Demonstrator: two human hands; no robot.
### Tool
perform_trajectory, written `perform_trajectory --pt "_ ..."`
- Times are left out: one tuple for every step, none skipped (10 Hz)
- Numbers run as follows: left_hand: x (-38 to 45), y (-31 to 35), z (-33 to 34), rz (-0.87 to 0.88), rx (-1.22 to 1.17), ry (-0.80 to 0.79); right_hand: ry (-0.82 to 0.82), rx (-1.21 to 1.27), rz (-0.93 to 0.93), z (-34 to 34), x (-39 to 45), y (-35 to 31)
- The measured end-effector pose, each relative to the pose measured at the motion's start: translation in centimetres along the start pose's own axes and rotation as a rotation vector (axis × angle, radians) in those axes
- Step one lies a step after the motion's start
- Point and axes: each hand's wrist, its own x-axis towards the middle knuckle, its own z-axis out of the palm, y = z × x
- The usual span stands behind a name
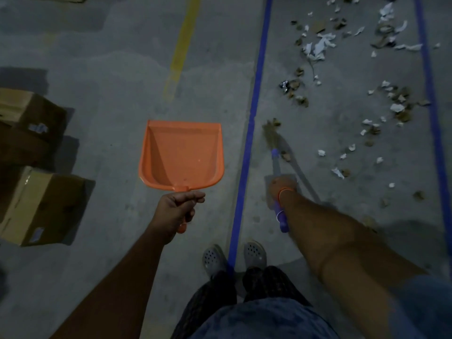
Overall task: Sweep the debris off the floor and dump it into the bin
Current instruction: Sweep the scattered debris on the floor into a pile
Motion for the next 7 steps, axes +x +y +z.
perform_trajectory --pt "1.0 0.7 0.3 -0.008 0.010 -0.034 0.139 -0.041 0.051 -1.5 0.2 0.4" --pt "2.2 0.8 0.4 -0.003 0.046 -0.100 0.140 -0.091 0.011 -1.5 0.0 1.8" --pt "3.4 1.1 0.3 0.003 0.077 -0.170 0.138 -0.194 -0.027 -0.9 -1.5 3.7" --pt "4.5 1.3 -0.4 -0.003 0.128 -0.233 0.198 0.066 -0.014 0.9 -4.8 5.0" --pt "4.9 1.7 -1.7 -0.002 0.174 -0.306 0.206 0.014 0.017 3.1 -7.6 5.1" --pt "4.6 2.3 -3.3 0.022 0.197 -0.384 0.212 0.075 -0.005 6.6 -10.3 5.1" --pt "4.3 2.6 -5.1 0.012 0.255 -0.447 0.194 0.146 0.024 10.1 -13.1 5.5"
